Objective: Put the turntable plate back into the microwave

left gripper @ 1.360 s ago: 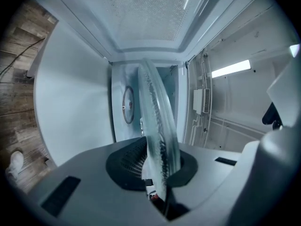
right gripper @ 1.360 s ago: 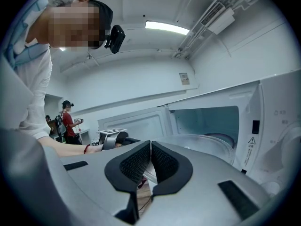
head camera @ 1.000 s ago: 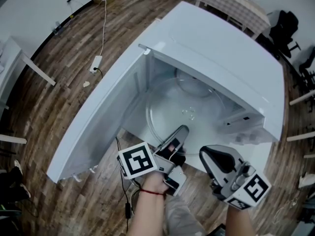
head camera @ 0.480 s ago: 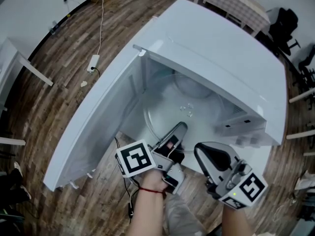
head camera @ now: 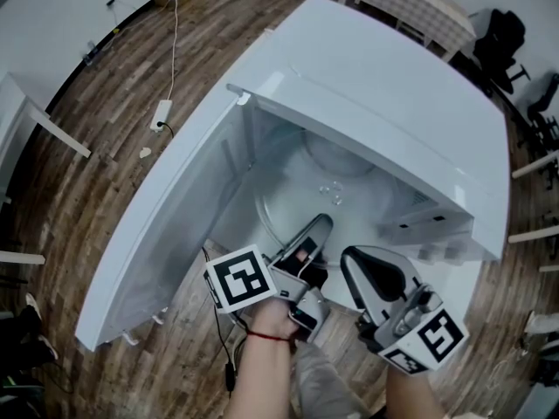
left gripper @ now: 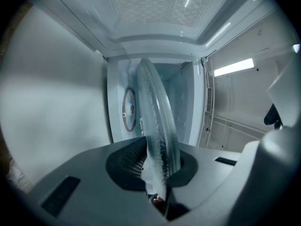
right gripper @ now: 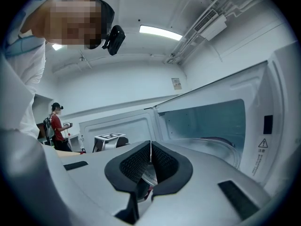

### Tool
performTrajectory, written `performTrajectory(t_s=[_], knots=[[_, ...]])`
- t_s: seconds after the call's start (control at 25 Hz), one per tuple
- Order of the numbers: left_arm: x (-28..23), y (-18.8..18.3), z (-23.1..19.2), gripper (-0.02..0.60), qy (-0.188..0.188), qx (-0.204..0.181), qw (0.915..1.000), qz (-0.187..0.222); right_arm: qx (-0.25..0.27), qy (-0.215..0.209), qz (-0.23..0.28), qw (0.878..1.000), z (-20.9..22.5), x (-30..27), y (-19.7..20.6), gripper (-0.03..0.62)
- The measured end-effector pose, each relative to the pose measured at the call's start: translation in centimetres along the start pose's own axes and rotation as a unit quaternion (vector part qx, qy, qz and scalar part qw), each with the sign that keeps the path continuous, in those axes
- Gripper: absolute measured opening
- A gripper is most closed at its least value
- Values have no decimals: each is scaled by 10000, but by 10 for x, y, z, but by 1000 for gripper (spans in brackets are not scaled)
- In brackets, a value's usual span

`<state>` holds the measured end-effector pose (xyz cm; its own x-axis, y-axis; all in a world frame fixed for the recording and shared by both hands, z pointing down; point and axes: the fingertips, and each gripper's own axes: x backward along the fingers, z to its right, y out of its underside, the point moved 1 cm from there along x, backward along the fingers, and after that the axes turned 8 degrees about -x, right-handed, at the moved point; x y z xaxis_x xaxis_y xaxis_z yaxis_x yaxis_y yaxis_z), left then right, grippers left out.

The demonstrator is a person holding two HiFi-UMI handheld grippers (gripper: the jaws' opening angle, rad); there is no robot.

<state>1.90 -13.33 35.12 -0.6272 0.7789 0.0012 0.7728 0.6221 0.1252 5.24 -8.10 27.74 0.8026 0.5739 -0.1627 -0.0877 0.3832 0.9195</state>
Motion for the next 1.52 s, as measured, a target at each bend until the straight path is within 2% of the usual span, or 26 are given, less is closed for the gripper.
performTrajectory(t_s=[0.4, 0.92, 1.12, 1.52], knots=[[-8, -3, -4, 32, 24, -25, 10000, 80, -48, -83, -69, 9999, 4, -1, 1, 32], [-37, -19, -11, 32, -27, -251, 9997, 26, -103, -199, -134, 9997, 15, -15, 2, 32], [-67, -32, -14, 32, 106, -206, 9997, 89, -155, -259, -195, 9994, 38, -30, -4, 32], [-71, -30, -22, 32, 173, -249, 9995, 97, -139, -153, -150, 9997, 42, -27, 4, 32]])
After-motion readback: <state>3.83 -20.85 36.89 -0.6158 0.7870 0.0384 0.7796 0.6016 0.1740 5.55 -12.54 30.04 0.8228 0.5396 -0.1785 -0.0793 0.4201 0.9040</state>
